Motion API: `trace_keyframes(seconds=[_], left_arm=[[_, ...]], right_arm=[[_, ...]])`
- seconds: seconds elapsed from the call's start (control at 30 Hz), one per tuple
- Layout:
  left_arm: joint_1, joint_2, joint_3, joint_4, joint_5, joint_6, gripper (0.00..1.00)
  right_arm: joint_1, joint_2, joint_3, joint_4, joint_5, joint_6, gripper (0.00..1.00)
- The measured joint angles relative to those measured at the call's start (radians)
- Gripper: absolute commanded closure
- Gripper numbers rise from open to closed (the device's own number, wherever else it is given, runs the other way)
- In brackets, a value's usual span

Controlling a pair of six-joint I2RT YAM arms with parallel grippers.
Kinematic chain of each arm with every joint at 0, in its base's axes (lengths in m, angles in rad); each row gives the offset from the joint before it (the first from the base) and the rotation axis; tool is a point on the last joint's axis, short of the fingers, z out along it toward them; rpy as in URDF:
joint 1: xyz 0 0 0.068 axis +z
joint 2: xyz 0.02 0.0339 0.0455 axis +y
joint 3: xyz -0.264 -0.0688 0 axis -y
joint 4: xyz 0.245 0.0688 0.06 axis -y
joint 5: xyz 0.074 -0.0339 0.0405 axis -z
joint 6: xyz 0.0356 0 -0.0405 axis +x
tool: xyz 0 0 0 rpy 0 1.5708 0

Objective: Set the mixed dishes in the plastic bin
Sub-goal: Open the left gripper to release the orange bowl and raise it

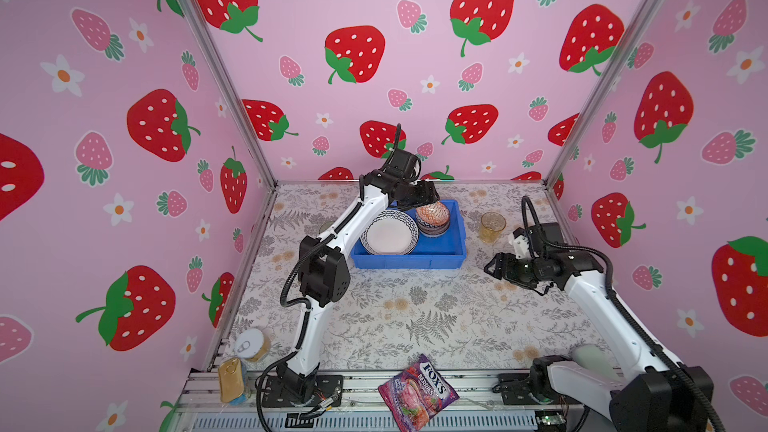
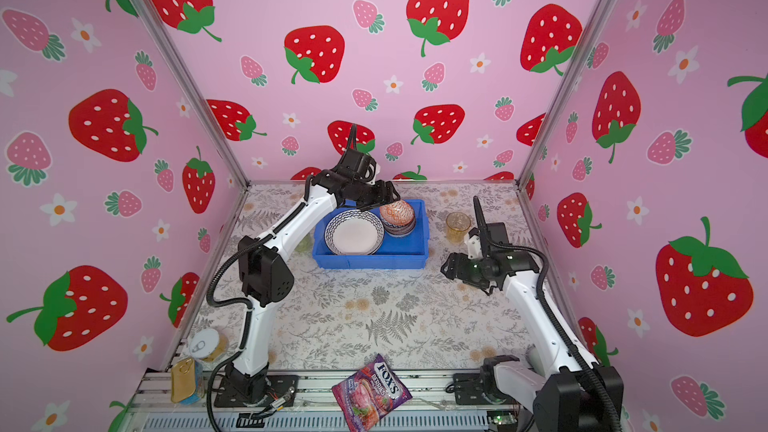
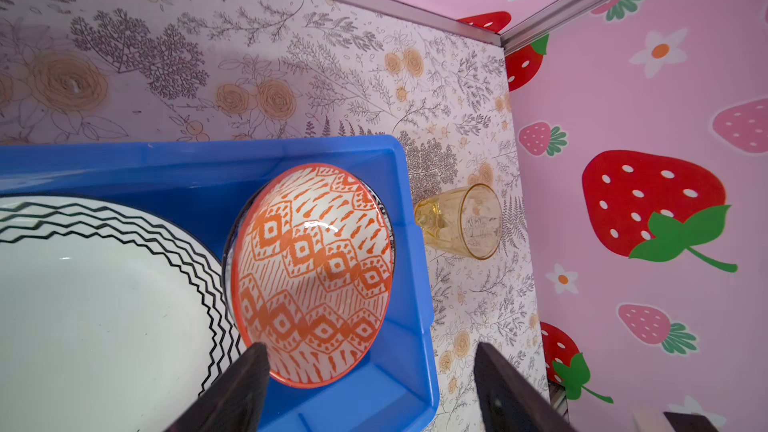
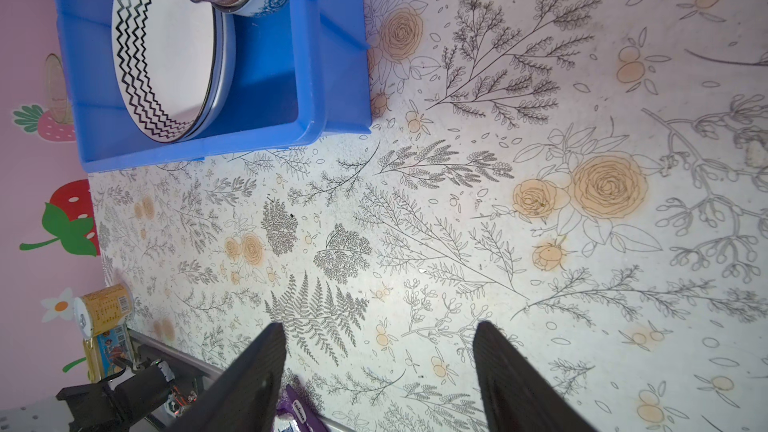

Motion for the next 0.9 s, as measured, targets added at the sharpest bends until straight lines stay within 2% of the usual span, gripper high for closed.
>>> trace_keyframes(seconds=[0.2,0.9], left_arm=[[0.0,0.0,-0.072,0.045,0.02,-0.015,0.2],[0.0,0.0,-0.077,0.089,0.043,-0.037,0.19]], right_arm=[[-0.001,0.0,-0.003,0.0,0.0,0.0,0.26],[-0.002,0.0,-0.005,0.003,-0.002,-0.003,0.26]])
